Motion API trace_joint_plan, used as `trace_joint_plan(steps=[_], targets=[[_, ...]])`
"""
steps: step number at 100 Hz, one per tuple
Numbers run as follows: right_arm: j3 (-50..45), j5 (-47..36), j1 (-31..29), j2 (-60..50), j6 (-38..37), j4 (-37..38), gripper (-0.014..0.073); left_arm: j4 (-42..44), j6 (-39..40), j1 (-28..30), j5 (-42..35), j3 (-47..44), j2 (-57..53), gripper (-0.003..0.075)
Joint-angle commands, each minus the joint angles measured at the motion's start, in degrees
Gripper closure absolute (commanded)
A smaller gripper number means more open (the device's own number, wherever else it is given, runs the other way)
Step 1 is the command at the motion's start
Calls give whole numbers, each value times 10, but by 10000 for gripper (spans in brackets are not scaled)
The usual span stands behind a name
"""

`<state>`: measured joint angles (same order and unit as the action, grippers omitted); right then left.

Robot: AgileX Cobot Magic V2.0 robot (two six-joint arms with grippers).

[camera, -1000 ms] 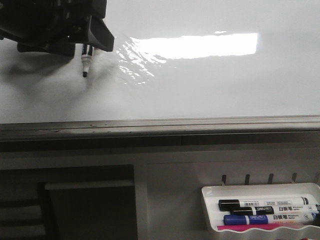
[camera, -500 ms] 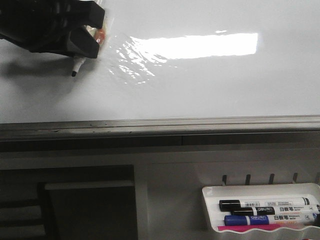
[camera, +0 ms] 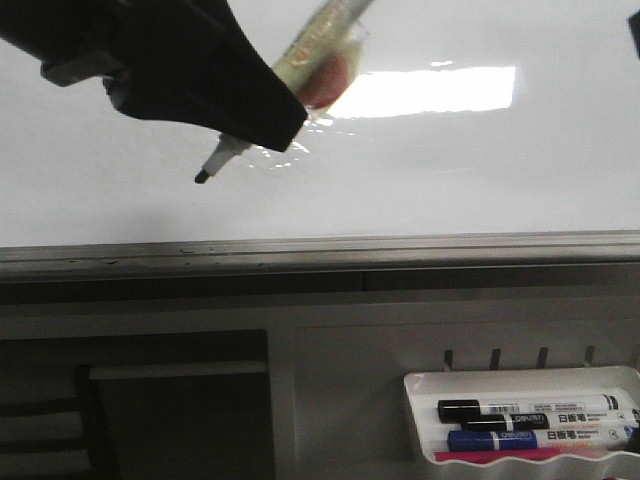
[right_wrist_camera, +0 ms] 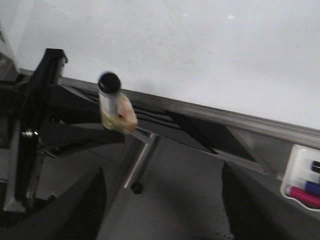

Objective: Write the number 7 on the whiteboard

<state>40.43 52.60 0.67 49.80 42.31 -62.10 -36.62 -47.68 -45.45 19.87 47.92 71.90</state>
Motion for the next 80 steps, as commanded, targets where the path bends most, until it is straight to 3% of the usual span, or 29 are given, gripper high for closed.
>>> trace_joint_plan(steps=[1, 34, 71, 80], targets=[[36, 26, 2, 31, 34, -65, 156, 11, -1, -23, -16, 17, -8, 741], [102, 125, 6, 158, 70, -61, 156, 41, -1, -73, -18, 17, 13, 741], [117, 153, 77, 236, 89, -57, 158, 45, -1, -78, -30, 17, 13, 741], [120, 146, 80, 237, 90, -57, 226, 46, -1, -78, -30, 17, 13, 741]])
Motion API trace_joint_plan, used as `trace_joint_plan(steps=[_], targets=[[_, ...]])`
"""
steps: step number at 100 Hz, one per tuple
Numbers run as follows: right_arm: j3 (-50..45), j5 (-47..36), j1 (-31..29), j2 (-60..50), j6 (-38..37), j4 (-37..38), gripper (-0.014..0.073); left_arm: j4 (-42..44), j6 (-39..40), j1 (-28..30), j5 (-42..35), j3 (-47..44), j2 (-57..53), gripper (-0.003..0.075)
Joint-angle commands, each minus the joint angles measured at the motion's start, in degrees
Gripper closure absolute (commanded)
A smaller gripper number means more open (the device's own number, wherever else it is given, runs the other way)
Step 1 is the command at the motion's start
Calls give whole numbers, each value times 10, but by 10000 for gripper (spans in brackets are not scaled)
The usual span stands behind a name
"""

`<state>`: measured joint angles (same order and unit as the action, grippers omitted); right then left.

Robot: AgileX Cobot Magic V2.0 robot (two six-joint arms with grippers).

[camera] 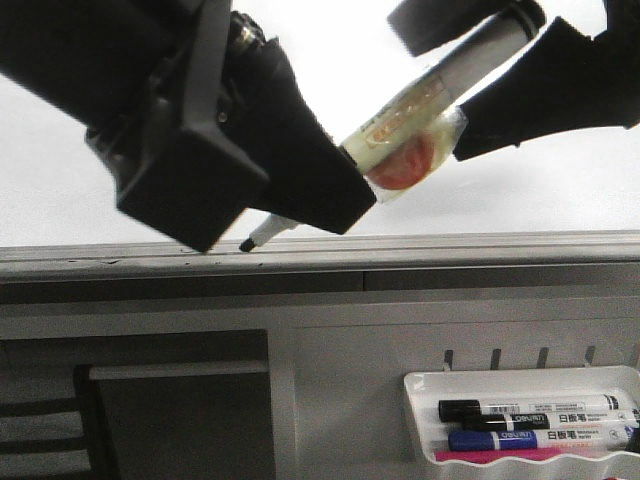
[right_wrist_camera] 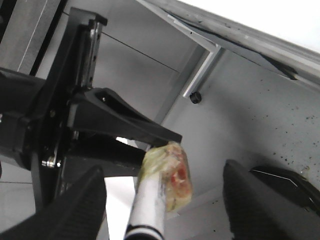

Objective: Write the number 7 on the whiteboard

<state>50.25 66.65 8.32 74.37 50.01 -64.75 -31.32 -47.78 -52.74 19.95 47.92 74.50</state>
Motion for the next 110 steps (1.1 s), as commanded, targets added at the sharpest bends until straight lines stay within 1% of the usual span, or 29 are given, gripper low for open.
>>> trace_joint_plan(steps=[1, 9, 13, 23, 38, 43, 50, 53, 55, 60, 62, 65, 67, 72, 75, 85, 96, 110], targets=[[22, 6, 3, -9, 15, -31, 235, -7, 0, -5, -30, 17, -13, 741], [26, 5, 3, -9, 21, -31, 369, -6, 0, -5, -30, 17, -13, 741], [27, 6, 3, -9, 22, -31, 474, -6, 0, -5, -33, 17, -13, 741], [27, 16, 3, -9, 31, -29, 667, -6, 0, -5, -48, 17, -13, 741], [27, 20, 3, -9, 31, -17, 655, -6, 2, -5, -67, 17, -13, 736], [27, 19, 3, -9, 31, -10, 655, -7, 2, -5, -70, 17, -14, 710], [27, 11, 3, -9, 31, 0, 655, -18, 3, -4, -79, 17, -17, 614], [27, 6, 3, -9, 31, 3, 655, -27, 3, -1, -81, 17, -19, 545], [27, 3, 3, -9, 31, 3, 654, -30, 3, 1, -84, 17, -20, 515], [27, -3, 3, -9, 31, 3, 652, -48, 5, 10, -90, 17, -26, 388], [27, -5, 3, -9, 31, 3, 652, -53, 5, 15, -92, 17, -28, 357], [27, -8, 3, -9, 31, 3, 652, -70, 5, 22, -95, 17, -32, 290], [27, -9, 3, -10, 31, 3, 652, -80, 5, 28, -99, 17, -36, 258], [27, -16, 3, -13, 31, 3, 652, -101, 5, 45, -101, 17, -45, 213], [24, -24, 3, -16, 31, 3, 652, -110, 5, 56, -102, 17, -52, 204], [14, -63, 3, -40, 31, 3, 652, -139, 5, 100, -102, 17, -79, 208], [-4, -129, 3, -80, 32, 1, 652, -173, 5, 161, -97, 16, -114, 208], [-34, -223, 3, -140, 63, -21, 652, -203, 5, 231, -82, 11, -149, 208]])
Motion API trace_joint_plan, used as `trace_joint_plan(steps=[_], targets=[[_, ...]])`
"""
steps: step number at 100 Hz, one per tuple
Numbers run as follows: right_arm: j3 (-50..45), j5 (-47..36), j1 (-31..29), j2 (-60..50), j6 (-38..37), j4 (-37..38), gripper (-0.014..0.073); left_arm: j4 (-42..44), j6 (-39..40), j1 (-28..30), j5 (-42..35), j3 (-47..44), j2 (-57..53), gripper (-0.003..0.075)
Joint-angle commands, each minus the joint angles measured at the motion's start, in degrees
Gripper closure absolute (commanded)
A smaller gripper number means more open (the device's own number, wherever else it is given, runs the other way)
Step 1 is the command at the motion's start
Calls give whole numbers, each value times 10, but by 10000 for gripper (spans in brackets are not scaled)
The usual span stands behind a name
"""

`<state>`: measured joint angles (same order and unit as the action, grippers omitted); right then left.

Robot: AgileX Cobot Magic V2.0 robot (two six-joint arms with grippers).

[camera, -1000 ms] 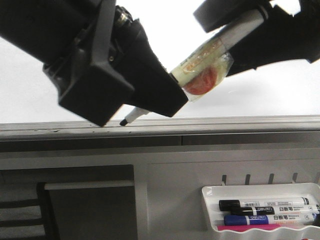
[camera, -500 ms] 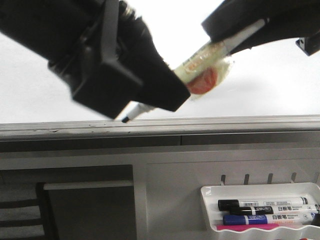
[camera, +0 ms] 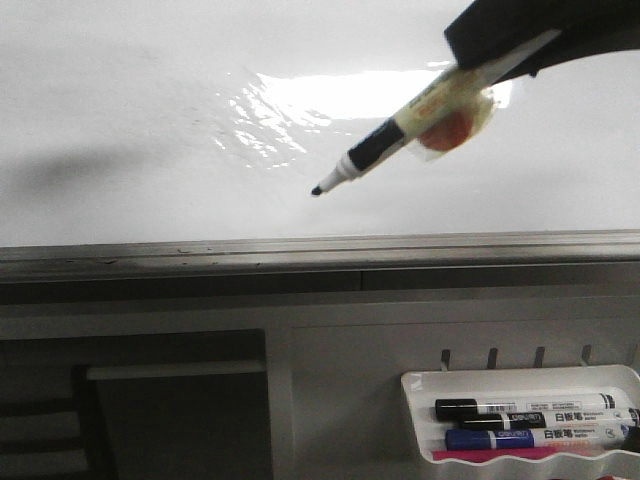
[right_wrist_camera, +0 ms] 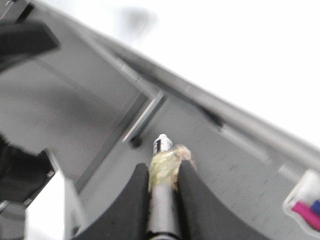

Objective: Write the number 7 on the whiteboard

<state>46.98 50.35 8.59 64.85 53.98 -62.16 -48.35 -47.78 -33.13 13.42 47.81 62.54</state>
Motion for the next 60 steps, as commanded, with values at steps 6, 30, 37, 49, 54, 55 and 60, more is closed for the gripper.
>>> trace_joint_plan(steps=[6, 30, 37, 49, 54, 55, 60], targets=[[-9, -96, 0, -65, 42, -62, 652, -43, 5, 58, -18, 4, -43, 208], [-15, -176, 0, -70, 153, -181, 652, -93, 5, 114, -73, -67, -90, 208], [-15, -186, 0, -55, 195, -220, 652, -93, 5, 114, -95, -84, -97, 208], [-15, -186, 0, -15, 274, -306, 652, -93, 5, 114, -111, -93, -100, 208], [-15, -175, 0, 3, 311, -347, 652, -93, 5, 114, -114, -93, -100, 208], [-15, -171, 0, 8, 321, -358, 652, -93, 5, 114, -115, -93, -100, 208], [-15, -158, 0, 23, 352, -394, 652, -93, 5, 114, -115, -93, -100, 208]])
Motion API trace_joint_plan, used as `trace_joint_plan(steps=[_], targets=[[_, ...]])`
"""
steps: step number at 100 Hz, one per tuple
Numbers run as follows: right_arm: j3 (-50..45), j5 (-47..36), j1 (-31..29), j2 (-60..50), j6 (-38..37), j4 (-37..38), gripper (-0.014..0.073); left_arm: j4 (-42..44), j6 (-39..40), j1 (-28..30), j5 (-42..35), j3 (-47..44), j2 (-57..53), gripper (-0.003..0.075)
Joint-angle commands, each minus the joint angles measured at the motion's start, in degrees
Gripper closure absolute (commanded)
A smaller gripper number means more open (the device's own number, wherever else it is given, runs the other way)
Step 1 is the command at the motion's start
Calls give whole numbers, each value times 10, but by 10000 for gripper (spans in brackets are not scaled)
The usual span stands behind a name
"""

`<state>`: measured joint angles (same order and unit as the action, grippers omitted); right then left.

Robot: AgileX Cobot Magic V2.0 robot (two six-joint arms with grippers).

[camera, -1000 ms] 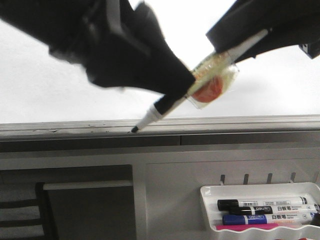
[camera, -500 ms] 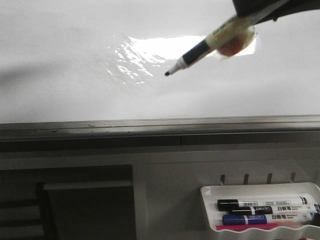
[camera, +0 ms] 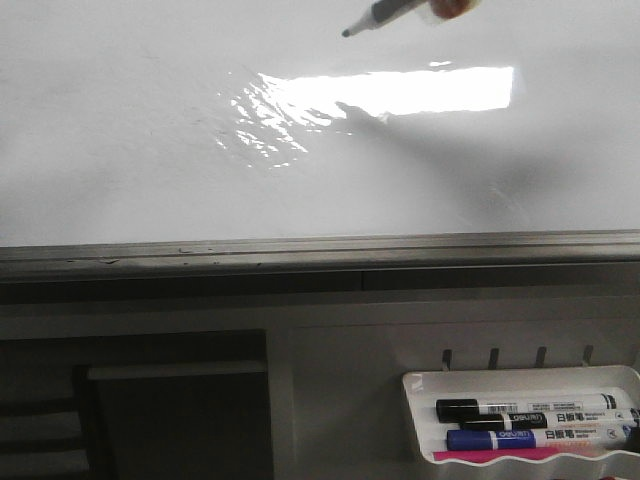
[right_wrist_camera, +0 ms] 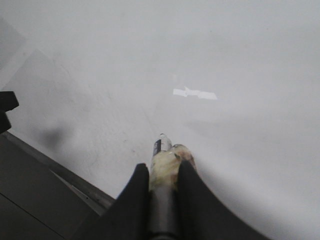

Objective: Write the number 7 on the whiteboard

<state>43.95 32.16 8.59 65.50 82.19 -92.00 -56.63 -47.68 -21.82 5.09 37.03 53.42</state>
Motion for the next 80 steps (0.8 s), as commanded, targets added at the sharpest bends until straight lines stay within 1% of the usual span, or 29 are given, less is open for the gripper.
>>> trace_joint_plan(steps=[1, 6, 11, 31, 43, 50, 72, 80], targets=[[15, 26, 0, 19, 74, -100, 652, -10, 4, 1, -32, 15, -9, 208], [15, 33, 0, 32, 95, -129, 652, -10, 4, 1, -34, 15, -9, 208], [18, 33, 0, 43, 107, -140, 652, -10, 4, 1, -35, 15, -9, 208], [30, 27, 0, 78, 121, -139, 652, -10, 4, 1, -44, 15, -9, 208], [31, 3, 0, 83, 121, -138, 652, -10, 4, 1, -46, 15, -9, 208], [31, -12, 0, 80, 117, -119, 652, -10, 4, 1, -46, 15, -9, 208], [30, -79, -2, 47, 59, -42, 652, -10, 4, 1, -46, 15, -9, 208], [29, -86, -12, 39, 41, -22, 652, -10, 4, 1, -46, 15, -9, 208]])
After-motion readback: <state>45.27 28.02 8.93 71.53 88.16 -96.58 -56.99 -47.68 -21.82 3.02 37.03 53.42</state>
